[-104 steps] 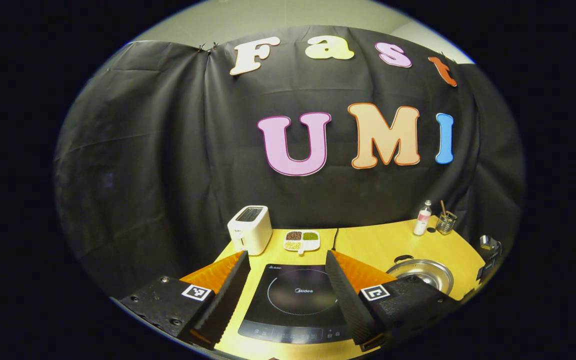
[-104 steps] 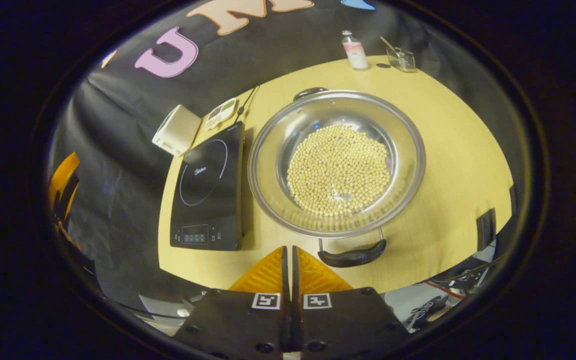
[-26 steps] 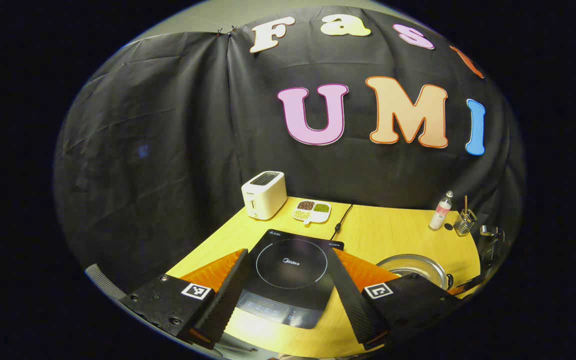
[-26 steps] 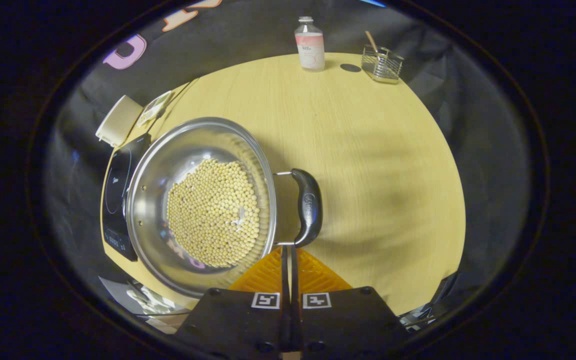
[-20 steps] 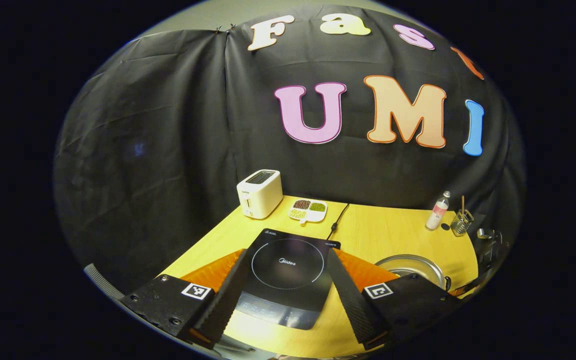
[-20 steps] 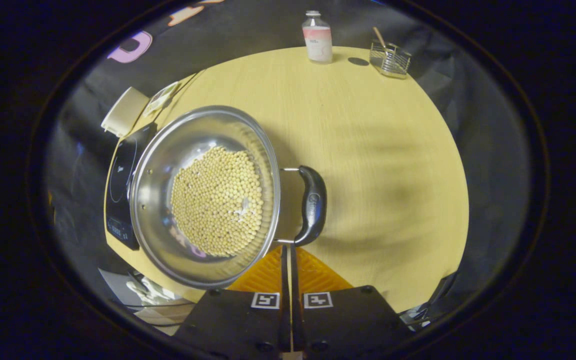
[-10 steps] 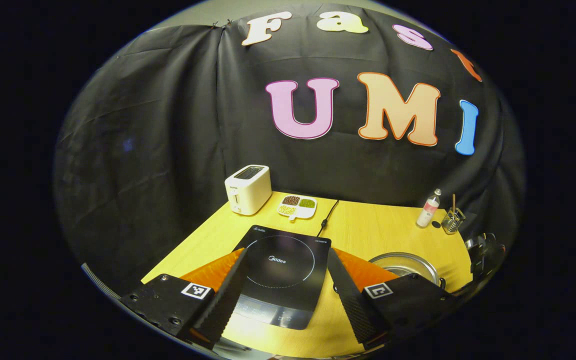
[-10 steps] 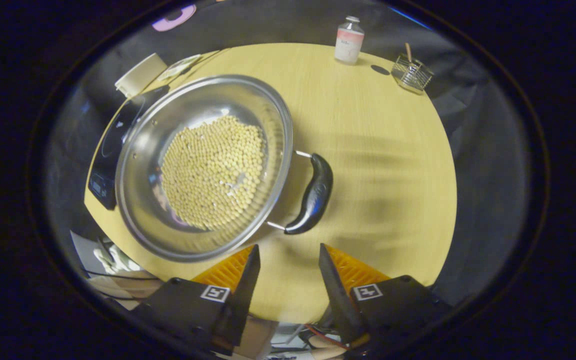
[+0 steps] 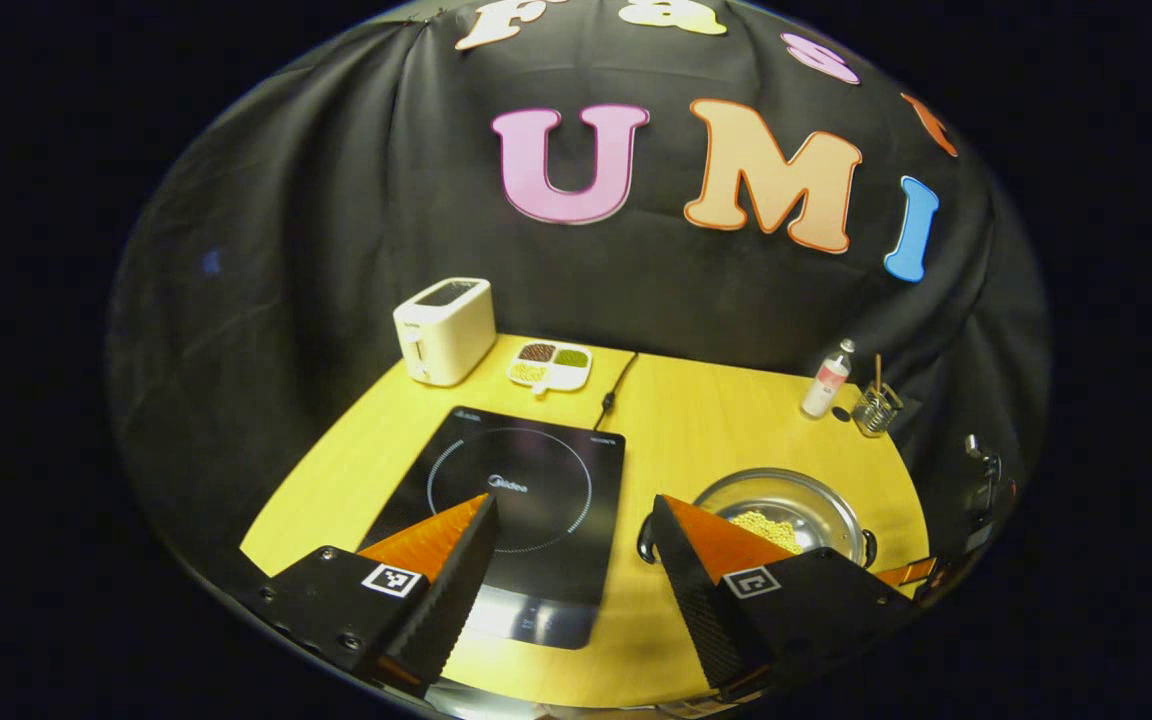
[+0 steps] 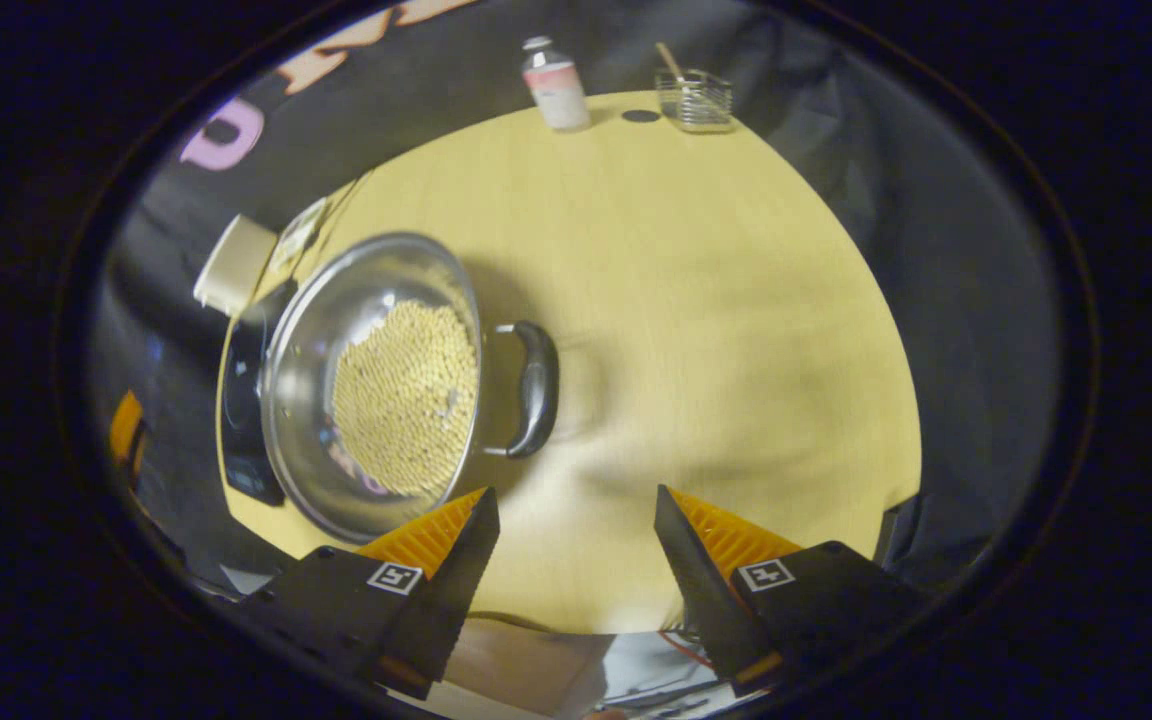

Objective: First push the handle of the pot to place it horizontally, then grasp the pot with both hands and set it on the induction cooktop.

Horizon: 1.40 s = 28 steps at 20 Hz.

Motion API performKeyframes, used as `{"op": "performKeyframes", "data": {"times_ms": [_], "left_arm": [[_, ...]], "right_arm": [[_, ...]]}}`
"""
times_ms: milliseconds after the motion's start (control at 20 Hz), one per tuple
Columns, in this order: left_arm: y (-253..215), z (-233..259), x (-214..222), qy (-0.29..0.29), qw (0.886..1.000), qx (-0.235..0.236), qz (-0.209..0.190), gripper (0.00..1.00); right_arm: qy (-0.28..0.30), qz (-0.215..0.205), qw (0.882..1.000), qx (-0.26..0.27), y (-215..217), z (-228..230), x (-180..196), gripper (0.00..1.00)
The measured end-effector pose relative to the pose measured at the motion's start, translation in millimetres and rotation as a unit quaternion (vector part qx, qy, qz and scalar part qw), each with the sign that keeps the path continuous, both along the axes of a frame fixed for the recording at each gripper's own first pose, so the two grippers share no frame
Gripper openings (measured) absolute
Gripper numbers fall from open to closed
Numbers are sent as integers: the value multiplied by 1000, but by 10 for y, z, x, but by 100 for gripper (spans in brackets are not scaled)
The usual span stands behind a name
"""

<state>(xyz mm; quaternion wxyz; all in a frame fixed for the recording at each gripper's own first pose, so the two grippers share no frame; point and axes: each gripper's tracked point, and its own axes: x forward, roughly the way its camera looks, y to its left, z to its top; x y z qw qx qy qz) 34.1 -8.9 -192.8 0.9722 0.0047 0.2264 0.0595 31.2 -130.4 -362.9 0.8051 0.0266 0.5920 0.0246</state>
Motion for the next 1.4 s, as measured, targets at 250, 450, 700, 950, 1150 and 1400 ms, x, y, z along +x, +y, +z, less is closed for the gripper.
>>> {"op": "performKeyframes", "data": {"times_ms": [250,450,700,950,1150,1400], "left_arm": [[-129,-266,246,47,998,-24,-40,94],[-374,-549,465,98,990,-44,-94,89],[-541,-1054,663,189,972,-65,-127,87],[-589,-1467,809,258,956,-61,-126,89],[-621,-1631,907,284,950,-47,-123,84],[-679,-1897,932,329,937,-43,-113,74]], "right_arm": [[-21,-46,998,42,45,179,143,94],[-32,-52,994,96,310,198,316,100],[-21,-51,990,127,527,63,517,93],[3,-28,992,123,598,-185,542,100],[28,-4,993,116,617,-360,523,99],[48,28,992,114,615,-493,472,87]]}}
